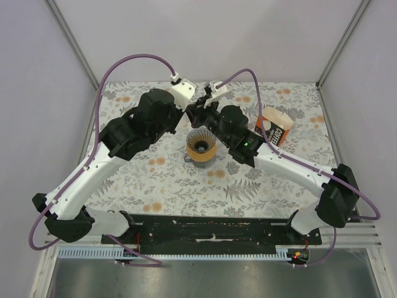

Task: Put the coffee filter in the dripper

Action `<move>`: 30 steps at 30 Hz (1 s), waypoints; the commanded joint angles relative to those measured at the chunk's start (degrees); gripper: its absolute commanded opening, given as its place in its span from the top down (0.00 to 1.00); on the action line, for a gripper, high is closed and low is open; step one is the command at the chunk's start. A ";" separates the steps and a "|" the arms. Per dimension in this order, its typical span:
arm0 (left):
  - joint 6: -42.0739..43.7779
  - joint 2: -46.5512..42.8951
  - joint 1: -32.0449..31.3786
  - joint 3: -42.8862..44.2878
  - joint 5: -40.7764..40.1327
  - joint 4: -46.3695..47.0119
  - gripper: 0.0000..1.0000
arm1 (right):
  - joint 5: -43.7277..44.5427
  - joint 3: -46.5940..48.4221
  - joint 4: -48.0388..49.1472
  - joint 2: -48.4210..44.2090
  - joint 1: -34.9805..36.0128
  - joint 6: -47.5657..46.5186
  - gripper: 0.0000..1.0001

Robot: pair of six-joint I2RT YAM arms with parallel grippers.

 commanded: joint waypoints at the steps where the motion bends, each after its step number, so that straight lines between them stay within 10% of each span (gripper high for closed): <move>1: 5.84 -0.49 -0.26 -0.24 -10.67 5.88 0.98 | 0.84 2.50 1.29 -0.32 -0.51 5.89 1.00; 7: 11.64 0.47 -0.44 -1.03 -12.90 9.67 0.64 | -3.12 4.08 -0.03 0.47 -0.34 13.36 1.00; 15: 19.64 0.74 -0.79 -4.29 -15.27 15.91 0.57 | -7.43 5.49 -0.56 1.44 -0.25 17.06 1.00; 17: 20.79 1.00 -0.88 -4.03 -15.27 16.70 0.60 | -7.95 5.49 -0.39 1.70 -0.25 17.24 1.00; 21: 21.15 1.27 -1.05 -4.11 -15.54 16.80 0.98 | -8.58 6.02 -1.44 2.05 -0.42 16.89 1.00; 30: 25.45 -0.67 -0.44 -5.34 -20.55 21.81 0.98 | -4.00 -2.50 -0.48 -2.69 -5.79 17.42 1.00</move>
